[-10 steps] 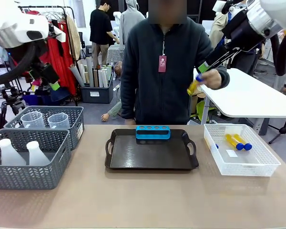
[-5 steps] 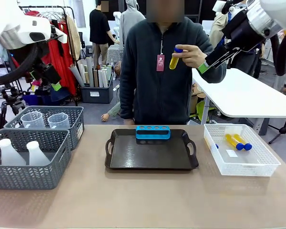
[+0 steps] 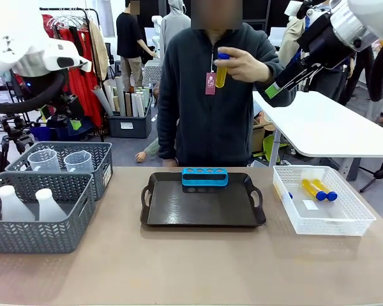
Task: Prepare the laboratory tools.
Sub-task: Pick up one Large Measuring Cup and place it on the Handle tray.
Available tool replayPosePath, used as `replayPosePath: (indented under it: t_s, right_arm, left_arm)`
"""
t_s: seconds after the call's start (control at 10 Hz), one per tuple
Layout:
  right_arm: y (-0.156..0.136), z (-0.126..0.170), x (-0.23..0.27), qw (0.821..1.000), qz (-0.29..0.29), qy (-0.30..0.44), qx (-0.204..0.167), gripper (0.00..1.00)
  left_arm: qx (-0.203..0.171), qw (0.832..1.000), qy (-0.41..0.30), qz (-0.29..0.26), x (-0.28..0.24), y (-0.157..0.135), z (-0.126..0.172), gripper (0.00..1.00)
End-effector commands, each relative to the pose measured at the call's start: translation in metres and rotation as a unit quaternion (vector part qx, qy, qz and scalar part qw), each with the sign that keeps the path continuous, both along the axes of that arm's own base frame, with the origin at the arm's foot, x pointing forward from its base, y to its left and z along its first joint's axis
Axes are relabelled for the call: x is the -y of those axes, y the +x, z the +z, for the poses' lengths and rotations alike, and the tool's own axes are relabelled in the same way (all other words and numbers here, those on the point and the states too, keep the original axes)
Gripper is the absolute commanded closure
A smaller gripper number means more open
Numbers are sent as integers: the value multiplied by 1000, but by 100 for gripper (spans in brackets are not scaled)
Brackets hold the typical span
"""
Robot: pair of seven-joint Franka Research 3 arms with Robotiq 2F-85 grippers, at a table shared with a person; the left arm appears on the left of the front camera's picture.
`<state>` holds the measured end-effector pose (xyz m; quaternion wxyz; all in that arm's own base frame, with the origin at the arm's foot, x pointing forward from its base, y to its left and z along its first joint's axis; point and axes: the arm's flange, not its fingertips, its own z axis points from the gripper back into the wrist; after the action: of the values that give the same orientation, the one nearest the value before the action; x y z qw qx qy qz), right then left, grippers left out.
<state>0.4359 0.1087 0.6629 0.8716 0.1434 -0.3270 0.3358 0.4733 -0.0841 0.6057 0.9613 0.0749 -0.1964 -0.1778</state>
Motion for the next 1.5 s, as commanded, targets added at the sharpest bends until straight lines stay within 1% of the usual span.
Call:
replayPosePath:
  t_s: [0.0,0.2,0.3,0.5,0.7,0.8,0.9,1.1,1.3,1.4]
  right_arm:
    - [0,0,0,1000,1,1,0,0]
    - [0,0,0,1000,1,1,0,0]
    - [0,0,0,1000,1,1,0,0]
    - [0,0,0,1000,1,1,0,0]
    - [0,0,0,1000,1,1,0,0]
    - [0,0,0,1000,1,1,0,0]
    - [0,0,0,1000,1,1,0,0]
    - [0,0,0,1000,1,1,0,0]
    - [0,0,0,1000,1,1,0,0]
    - [0,0,0,1000,1,1,0,0]
  left_arm:
    - [-16,999,-8,48,-2,26,0,0]
    - [-31,992,-38,118,-19,57,-20,0]
    - [-38,988,-58,135,-28,73,-32,0]
    - [-62,980,-71,176,-46,104,-60,0]
    - [-79,979,-76,171,-56,120,-87,0]
    - [-96,979,-86,155,-60,124,-97,0]
    - [-100,980,-80,150,-62,128,-110,0]
    - [-114,982,-81,127,-64,128,-137,0]
    - [-117,984,-71,117,-69,129,-153,0]
    - [-120,985,-65,104,-71,130,-159,0]
